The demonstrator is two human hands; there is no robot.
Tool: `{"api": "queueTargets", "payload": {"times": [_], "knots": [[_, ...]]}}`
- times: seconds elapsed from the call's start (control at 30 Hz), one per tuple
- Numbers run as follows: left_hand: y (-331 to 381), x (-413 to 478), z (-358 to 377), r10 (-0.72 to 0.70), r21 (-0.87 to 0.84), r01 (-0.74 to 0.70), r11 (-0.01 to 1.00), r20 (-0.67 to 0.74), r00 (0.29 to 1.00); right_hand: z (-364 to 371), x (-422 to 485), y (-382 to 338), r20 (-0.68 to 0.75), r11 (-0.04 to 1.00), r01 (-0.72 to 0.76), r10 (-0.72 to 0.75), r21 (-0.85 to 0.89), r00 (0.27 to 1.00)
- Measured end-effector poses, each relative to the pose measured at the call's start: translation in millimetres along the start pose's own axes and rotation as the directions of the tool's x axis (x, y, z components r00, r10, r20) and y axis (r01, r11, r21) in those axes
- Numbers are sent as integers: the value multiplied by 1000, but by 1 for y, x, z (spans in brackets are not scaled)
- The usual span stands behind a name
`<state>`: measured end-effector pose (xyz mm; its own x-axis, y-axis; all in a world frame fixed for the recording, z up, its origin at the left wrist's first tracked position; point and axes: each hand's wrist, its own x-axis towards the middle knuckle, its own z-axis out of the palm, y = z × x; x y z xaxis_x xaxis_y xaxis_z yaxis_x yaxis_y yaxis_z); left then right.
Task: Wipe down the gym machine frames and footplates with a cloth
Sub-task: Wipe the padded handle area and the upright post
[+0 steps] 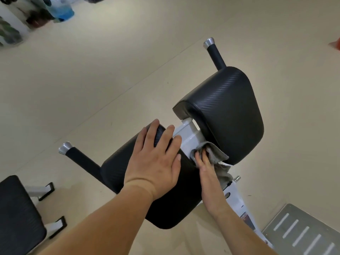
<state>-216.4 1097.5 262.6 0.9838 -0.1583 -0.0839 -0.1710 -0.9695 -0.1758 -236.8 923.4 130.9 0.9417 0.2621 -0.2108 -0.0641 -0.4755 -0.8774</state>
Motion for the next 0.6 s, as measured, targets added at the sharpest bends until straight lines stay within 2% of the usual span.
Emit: {"api": "queueTargets", "payload": {"times": [0.07, 0.1, 0.17, 0.2, 0.23, 0.27, 0.3, 0.37, 0.43, 0.5, 0.53, 0.57, 0.6], "knots": [[0, 0, 0, -10, -1, 10, 1000, 0, 1000, 1, -16, 12, 7, 955, -148, 151, 257, 989], [0, 0, 0, -10, 3, 10, 1000, -3, 1000, 1, -21, 18, 15, 887, -260, 275, 380, 961], [1, 0, 0, -8, 26, 9, 1000, -4, 1000, 2, -22, 32, 10, 719, -462, 535, 520, 845], [0, 0, 0, -13, 40, 13, 999, 4, 1000, -3, -24, 33, 41, 663, -534, 606, 525, 794], [0, 1, -1, -20, 53, 19, 998, 20, 1000, -10, -28, 29, 83, 650, -568, 618, 505, 782], [0, 1, -2, -23, 63, 20, 998, 48, 999, -18, -36, 23, 96, 680, -557, 589, 477, 802], [1, 1, -3, -19, 74, 13, 997, 76, 997, -28, -47, 17, 79, 718, -520, 551, 463, 831], [4, -1, -11, -23, 97, 10, 995, 130, 991, -47, -73, 5, 40, 730, -474, 525, 492, 850], [10, -1, -19, -58, 109, 40, 993, 169, 984, -59, -92, -5, 13, 712, -479, 551, 514, 834], [24, -5, -24, -54, 61, 45, 997, 154, 987, -63, -103, -7, 11, 638, -511, 619, 576, 785], [36, -12, -20, 27, 9, -29, 1000, 145, 989, -64, -108, -6, 10, 592, -526, 658, 610, 753], [51, -24, -11, 174, -52, -168, 984, 152, 973, -63, -112, -4, 8, 556, -528, 684, 642, 730], [67, -40, 1, 355, -144, -333, 932, 169, 920, -61, -115, 0, 6, 532, -520, 695, 668, 719]]}}
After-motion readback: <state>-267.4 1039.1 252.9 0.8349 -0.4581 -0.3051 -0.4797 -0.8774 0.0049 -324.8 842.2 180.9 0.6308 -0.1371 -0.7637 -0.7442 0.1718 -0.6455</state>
